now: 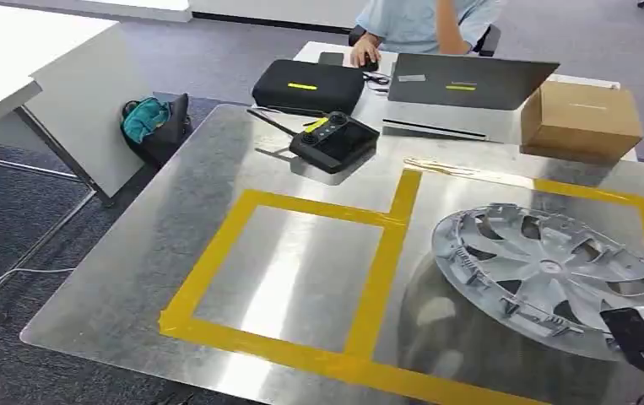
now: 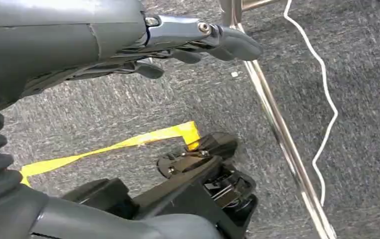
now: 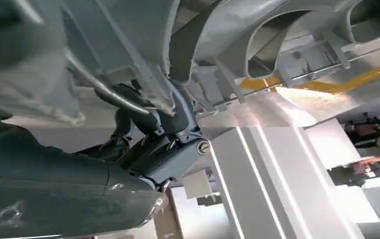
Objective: Take the parts from the cabinet and place them on the table.
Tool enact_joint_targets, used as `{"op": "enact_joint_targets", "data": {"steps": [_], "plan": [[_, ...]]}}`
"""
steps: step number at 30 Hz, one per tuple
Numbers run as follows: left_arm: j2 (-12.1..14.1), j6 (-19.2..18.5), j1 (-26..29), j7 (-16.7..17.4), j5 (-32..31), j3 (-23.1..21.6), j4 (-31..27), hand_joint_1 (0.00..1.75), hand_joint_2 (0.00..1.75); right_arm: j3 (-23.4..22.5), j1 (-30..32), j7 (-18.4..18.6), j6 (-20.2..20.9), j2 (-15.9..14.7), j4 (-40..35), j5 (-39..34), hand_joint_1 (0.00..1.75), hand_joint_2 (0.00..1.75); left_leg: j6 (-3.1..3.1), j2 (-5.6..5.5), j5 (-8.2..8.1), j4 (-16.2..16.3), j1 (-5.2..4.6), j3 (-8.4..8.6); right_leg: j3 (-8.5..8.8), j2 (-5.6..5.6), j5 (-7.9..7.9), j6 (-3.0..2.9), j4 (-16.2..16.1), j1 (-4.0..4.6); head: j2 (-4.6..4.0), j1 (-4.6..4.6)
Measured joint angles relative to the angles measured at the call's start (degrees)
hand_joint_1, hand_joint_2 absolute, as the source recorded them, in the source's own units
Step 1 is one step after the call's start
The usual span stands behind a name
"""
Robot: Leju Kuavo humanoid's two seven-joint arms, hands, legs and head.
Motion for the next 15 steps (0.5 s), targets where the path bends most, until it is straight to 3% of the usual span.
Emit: {"op": "enact_joint_targets", "data": {"steps": [15], "plan": [[0.2,1.2,0.4,-0.3,1.2,0.0,0.0,0.0,0.0,6.1,4.4,0.7,6.2,-1.6,-8.6,-10.9,0.0,0.0,0.0,0.0,-0.03,0.0,0.0,-0.02,-0.01,-0.03,-0.04,-0.03,0.0,0.01,-0.02,0.0]]}}
